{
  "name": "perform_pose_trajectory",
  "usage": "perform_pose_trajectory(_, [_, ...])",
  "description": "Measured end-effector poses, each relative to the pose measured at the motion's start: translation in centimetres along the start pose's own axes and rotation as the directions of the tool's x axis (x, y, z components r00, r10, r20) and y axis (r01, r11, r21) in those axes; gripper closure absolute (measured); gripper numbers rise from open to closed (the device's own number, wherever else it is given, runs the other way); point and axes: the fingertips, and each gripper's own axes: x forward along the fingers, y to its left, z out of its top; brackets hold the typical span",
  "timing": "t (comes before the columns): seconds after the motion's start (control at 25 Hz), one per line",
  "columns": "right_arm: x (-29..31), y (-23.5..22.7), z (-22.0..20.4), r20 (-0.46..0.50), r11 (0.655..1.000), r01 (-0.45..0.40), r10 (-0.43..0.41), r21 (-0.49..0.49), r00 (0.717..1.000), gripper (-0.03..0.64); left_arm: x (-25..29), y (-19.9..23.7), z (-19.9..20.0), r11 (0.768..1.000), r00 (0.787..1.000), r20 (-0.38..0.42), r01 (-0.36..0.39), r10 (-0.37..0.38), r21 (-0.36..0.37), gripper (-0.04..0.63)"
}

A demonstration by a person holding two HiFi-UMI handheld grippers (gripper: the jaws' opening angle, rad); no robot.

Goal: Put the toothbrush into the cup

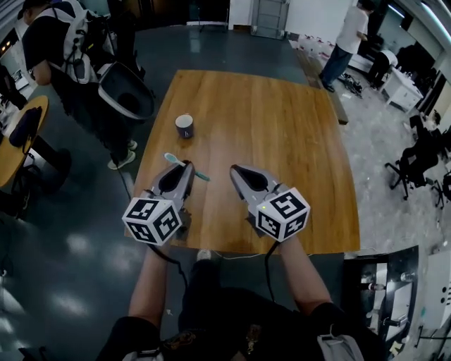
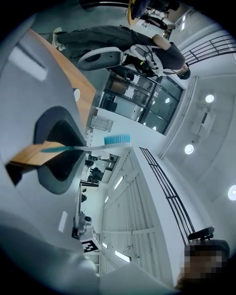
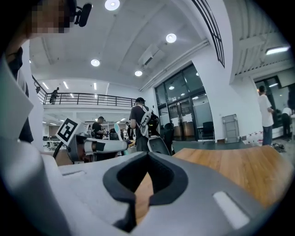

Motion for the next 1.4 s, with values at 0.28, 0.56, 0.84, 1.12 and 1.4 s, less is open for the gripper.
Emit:
perform_pose_trajectory(0.28, [7.7,-3.2,-0.6,-0.039,0.998,0.054,-0.053,0.024,0.998,0.614,5.9,8.1,0.5,0.999,0.999,-0.042,0.033,-0.033,-0.011,0.560])
perform_pose_trajectory(0.56, [13.6,-5.4,-3.1,-0.105,0.990,0.117,-0.109,0.076,0.989,0.614,10.8,15.4,0.3,0.999,0.994,-0.092,0.050,-0.051,-0.013,0.560])
perform_pose_trajectory(0.84, [17.3,-7.8,-6.0,-0.164,0.979,0.168,-0.147,0.119,0.975,0.614,16.2,20.6,-1.4,0.999,0.992,-0.121,0.039,-0.040,-0.013,0.560])
perform_pose_trajectory(1.12, [19.7,-8.3,-8.4,-0.220,0.972,0.179,-0.144,0.150,0.965,0.614,19.8,24.1,-2.3,1.000,0.990,-0.135,0.030,-0.030,-0.004,0.560])
perform_pose_trajectory(1.4, [21.9,-10.6,-10.5,-0.263,0.968,0.199,-0.154,0.153,0.953,0.614,23.5,28.7,-6.2,0.999,0.980,-0.200,-0.009,0.002,-0.037,0.560])
